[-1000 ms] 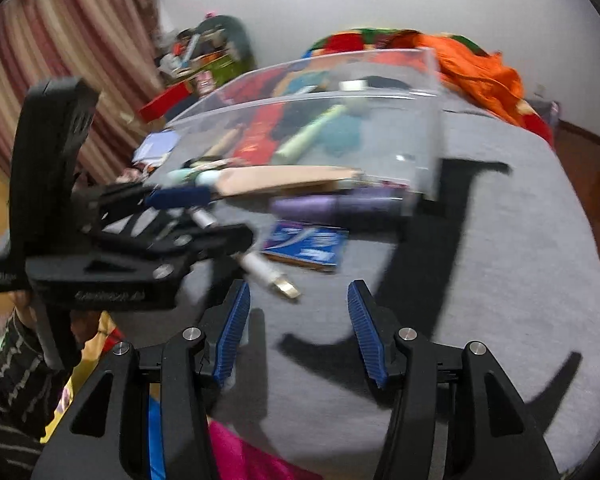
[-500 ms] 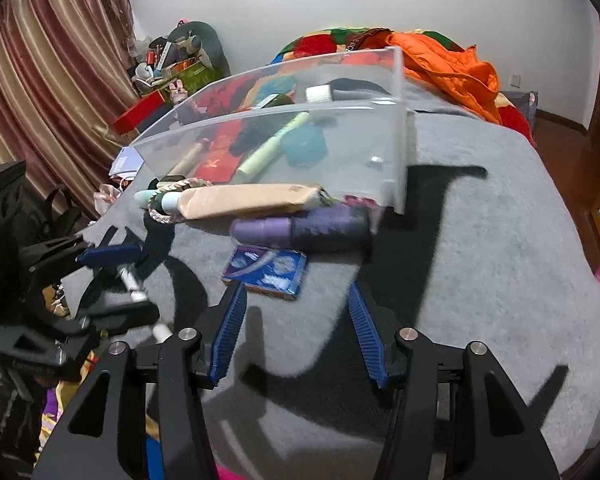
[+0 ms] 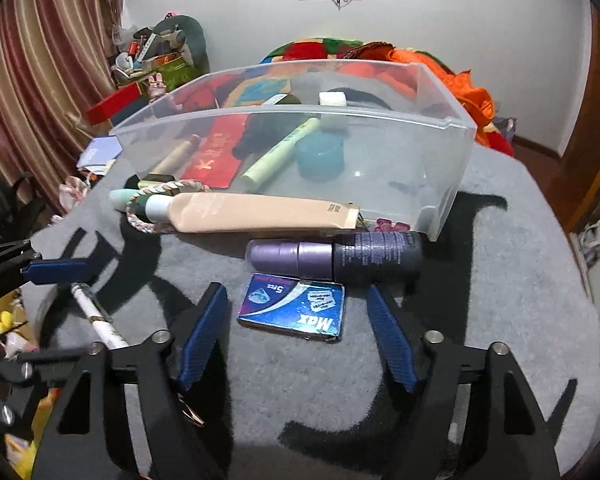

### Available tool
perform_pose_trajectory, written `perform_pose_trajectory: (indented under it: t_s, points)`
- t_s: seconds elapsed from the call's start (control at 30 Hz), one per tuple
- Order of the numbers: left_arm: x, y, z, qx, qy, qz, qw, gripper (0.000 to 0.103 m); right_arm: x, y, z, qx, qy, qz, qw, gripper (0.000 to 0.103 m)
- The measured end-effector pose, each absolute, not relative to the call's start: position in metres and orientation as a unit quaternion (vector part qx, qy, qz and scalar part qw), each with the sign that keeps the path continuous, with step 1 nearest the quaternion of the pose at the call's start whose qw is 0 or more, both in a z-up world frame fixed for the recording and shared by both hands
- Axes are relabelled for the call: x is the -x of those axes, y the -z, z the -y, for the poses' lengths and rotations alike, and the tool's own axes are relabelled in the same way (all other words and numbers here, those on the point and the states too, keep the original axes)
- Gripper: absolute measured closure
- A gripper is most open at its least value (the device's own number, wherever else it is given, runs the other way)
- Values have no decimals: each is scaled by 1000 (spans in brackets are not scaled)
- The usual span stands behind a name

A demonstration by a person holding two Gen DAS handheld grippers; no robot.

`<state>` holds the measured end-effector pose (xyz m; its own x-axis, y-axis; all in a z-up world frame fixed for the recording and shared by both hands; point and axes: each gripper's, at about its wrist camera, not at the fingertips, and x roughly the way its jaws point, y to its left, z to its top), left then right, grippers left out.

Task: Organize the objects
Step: 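Move the left tool onto the white pen while the right tool approaches the blue Max packet, then grasp the white pen with the left tool while the right tool grasps the blue Max packet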

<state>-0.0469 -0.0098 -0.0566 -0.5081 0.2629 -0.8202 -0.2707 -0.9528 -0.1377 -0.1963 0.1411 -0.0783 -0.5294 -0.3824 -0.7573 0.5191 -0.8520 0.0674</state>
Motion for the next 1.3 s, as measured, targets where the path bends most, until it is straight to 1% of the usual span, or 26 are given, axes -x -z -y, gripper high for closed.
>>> perform_pose_trajectory:
  t_s: [0.07,0.1,0.13,0.23,0.27,0.3,0.33,0.37,0.4,0.43,0.5,0.6,0.7,0.8,0.9,1.13,1.17,1.27,1.3]
  points:
    - [42,59,6,464,-870,-22,164,18,195,78,-144,-407,871,-90,258,48]
    - [41,59,4,461,-872,-31,162,18,195,78,-146,-407,872,-88,259,50]
    - [41,61,3,462,-872,-33,158,18,194,77,-150,-407,872,-85,258,55]
    - [45,64,1,465,-873,-31,141,20,195,76,-159,-409,871,-71,263,56]
    - [45,63,0,465,-874,-33,134,26,194,75,-160,-409,871,-69,264,57]
    - [46,62,-2,465,-875,-35,129,37,193,75,-162,-409,871,-69,265,57]
    - [47,61,-2,465,-875,-34,128,42,191,75,-163,-408,871,-70,265,57]
    - [47,60,-3,466,-875,-32,127,51,190,74,-164,-408,871,-71,265,57]
    - [46,59,-3,466,-875,-32,126,56,188,73,-167,-408,871,-72,266,57]
    - [43,58,-5,463,-877,-37,124,57,186,72,-170,-406,872,-72,264,57]
    - [38,59,-6,461,-878,-46,119,67,184,71,-183,-408,875,-64,254,57]
    - [29,57,-5,462,-878,-45,115,74,181,70,-202,-411,879,-45,239,57]
    - [25,56,-6,466,-876,-41,119,79,178,69,-217,-413,881,-36,228,57]
    - [29,54,-14,470,-871,-50,134,79,174,70,-222,-418,877,-36,233,57]
    - [43,56,-23,476,-863,-42,162,78,169,71,-214,-417,875,-47,242,57]
    - [68,61,-35,464,-867,-45,178,78,160,72,-197,-412,874,-60,252,57]
    - [69,62,-35,461,-868,-45,178,79,160,72,-197,-412,874,-59,252,57]
    - [63,61,-37,452,-873,-50,175,91,157,69,-198,-412,871,-47,262,57]
    - [61,61,-37,451,-874,-51,173,93,156,68,-198,-412,871,-45,264,57]
